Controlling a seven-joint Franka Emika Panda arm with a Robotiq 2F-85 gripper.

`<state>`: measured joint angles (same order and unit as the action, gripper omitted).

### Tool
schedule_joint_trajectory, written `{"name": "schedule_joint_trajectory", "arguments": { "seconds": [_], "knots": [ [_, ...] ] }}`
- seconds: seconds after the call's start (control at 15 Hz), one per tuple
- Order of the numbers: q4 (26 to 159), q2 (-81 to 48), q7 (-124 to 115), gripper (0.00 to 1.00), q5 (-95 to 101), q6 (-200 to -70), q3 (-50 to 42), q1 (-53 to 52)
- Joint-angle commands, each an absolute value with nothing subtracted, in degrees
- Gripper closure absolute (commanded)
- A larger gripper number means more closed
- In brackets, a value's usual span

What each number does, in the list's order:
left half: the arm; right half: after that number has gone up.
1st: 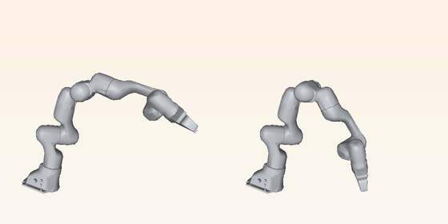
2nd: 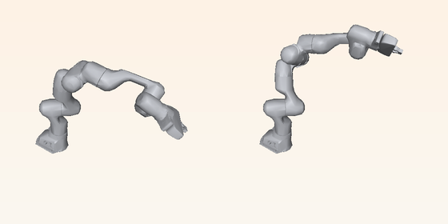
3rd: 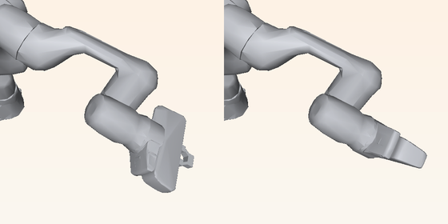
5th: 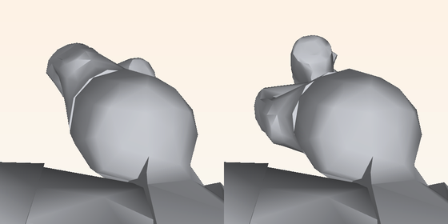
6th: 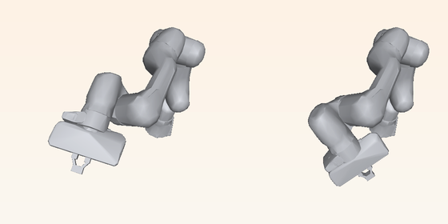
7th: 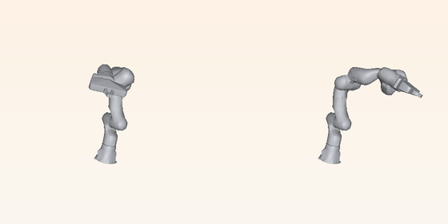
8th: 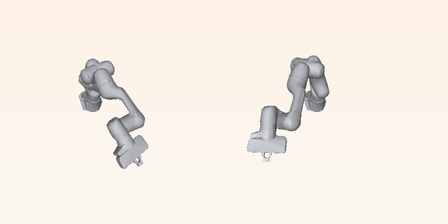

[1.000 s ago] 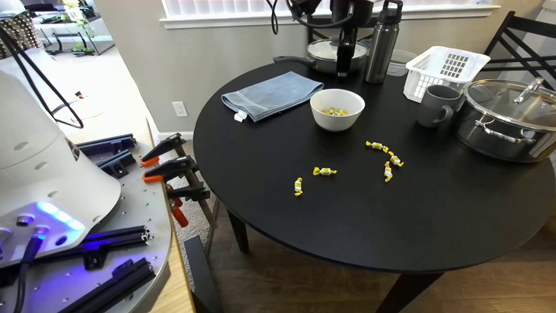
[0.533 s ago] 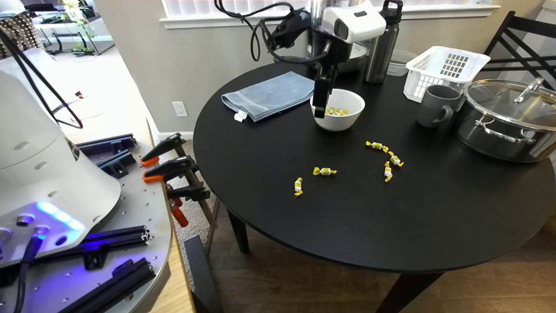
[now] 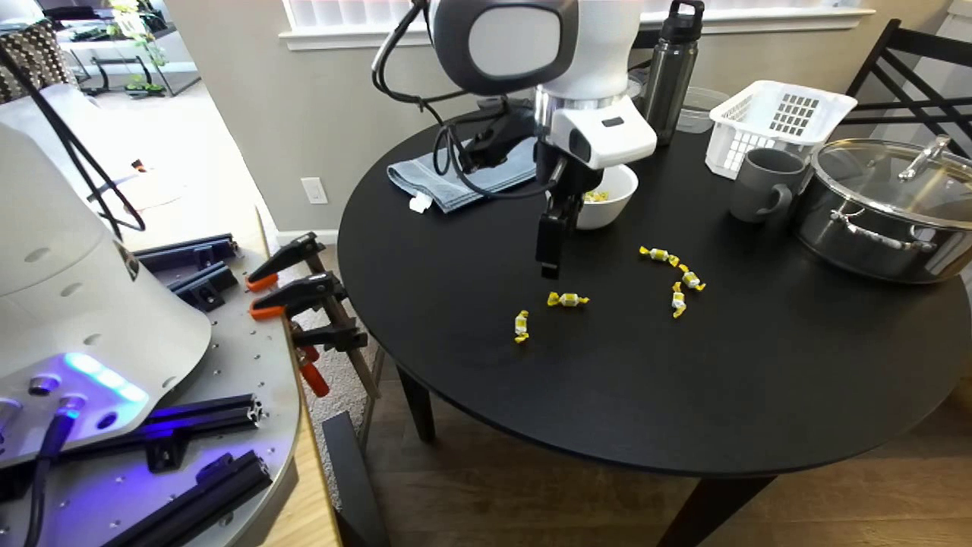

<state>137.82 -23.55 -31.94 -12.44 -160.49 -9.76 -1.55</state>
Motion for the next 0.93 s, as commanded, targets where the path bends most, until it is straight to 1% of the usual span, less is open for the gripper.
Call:
{"name": "schedule_joint_trajectory", "arguments": {
  "seconds": [0.0, 0.47, 0.53, 0.6, 0.67, 0.73, 0.87],
  "knots": [
    [135.32, -30.17, -32.40, 0.00, -13.42, -163.95, -9.53, -1.93],
    [131.75, -35.91, -31.13, 0.00, -14.50, -167.36, -9.65, -1.81],
    [131.30, -36.41, -30.94, 0.25, -14.54, -167.44, -9.50, -1.73],
    [130.82, -36.82, -30.84, 0.26, -14.49, -167.24, -9.49, -1.72],
    [130.47, -37.16, -30.76, 0.32, -14.53, -167.21, -9.39, -1.66],
    [130.23, -37.43, -30.75, 0.40, -14.57, -167.24, -9.33, -1.66],
    [129.87, -37.76, -30.69, 0.53, -14.66, -167.27, -9.22, -1.59]
  ]
}}
